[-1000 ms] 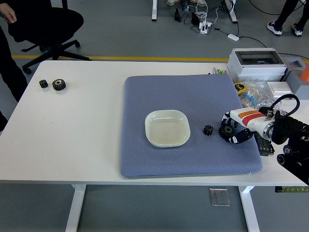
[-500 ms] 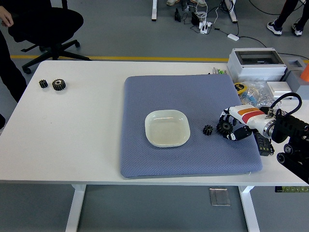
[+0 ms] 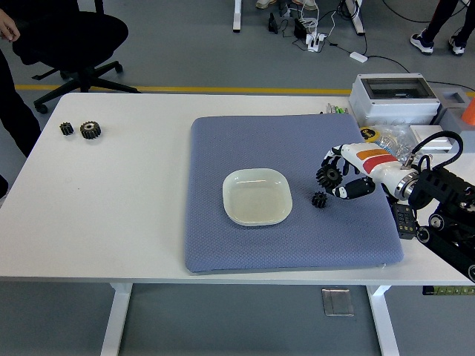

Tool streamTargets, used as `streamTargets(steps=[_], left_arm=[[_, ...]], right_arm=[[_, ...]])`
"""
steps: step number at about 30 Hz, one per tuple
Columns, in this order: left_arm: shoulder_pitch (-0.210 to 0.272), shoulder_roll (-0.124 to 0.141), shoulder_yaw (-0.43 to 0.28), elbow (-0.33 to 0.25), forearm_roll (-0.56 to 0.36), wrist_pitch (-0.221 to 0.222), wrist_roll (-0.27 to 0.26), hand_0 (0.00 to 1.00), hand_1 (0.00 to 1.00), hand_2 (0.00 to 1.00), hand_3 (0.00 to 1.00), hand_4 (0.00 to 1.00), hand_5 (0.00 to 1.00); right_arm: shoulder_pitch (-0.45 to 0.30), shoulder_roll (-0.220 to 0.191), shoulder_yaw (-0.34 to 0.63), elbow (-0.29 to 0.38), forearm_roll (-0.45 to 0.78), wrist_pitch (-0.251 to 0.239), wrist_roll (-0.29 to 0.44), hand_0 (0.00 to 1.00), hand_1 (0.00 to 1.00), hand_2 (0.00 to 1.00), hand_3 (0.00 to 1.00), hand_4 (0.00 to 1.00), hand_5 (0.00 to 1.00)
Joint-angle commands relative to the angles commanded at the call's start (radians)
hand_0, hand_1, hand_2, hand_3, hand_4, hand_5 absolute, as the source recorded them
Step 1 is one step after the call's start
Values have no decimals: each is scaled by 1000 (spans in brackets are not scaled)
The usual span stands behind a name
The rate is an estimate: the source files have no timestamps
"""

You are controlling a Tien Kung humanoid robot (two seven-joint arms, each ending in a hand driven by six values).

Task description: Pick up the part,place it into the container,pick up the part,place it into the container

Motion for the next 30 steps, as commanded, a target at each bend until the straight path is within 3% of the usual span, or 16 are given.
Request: streamTargets(steps=[4, 9, 10, 18, 23, 27, 28, 30], left_arm=[[-3, 0, 1, 0, -5, 1, -2, 752, 757, 784, 584, 672, 593], [-7, 0, -1, 0, -5, -2, -3, 752, 757, 784, 584, 672, 593], [-7, 0, 0, 0, -7, -3, -4, 753, 757, 785, 587, 673, 592], [-14, 7, 28, 0, -30, -10, -8, 753, 757, 788, 587, 673, 590], [-18, 12, 37, 0, -35, -9, -9, 753, 755, 787, 588, 673, 593], [-20, 14, 37, 0, -34, -6, -12, 753, 755, 787, 588, 673, 593], [-20, 14, 37, 0, -34, -6, -12, 754, 755, 788, 587, 674, 593], [-21, 15, 38, 0, -32, -6, -12, 754, 755, 788, 587, 674, 593]], right_arm=[[20, 21, -33, 43, 6, -22, -7, 292, 411, 465, 478, 630, 116], [53, 56, -89, 73, 36, -16, -14, 292, 411, 465, 478, 630, 116], [61, 63, -100, 76, 38, -13, -16, 287, 414, 468, 480, 647, 161], [132, 139, -178, 59, 28, 12, -53, 317, 423, 481, 491, 674, 186], [175, 183, -220, 7, 41, 52, -77, 343, 447, 522, 537, 697, 164], [202, 200, -234, -17, 27, 128, -114, 343, 447, 522, 537, 697, 164], [203, 201, -234, -19, 26, 135, -117, 361, 498, 723, 750, 929, 310], [208, 207, -235, -24, 19, 160, -121, 361, 498, 723, 750, 929, 310]])
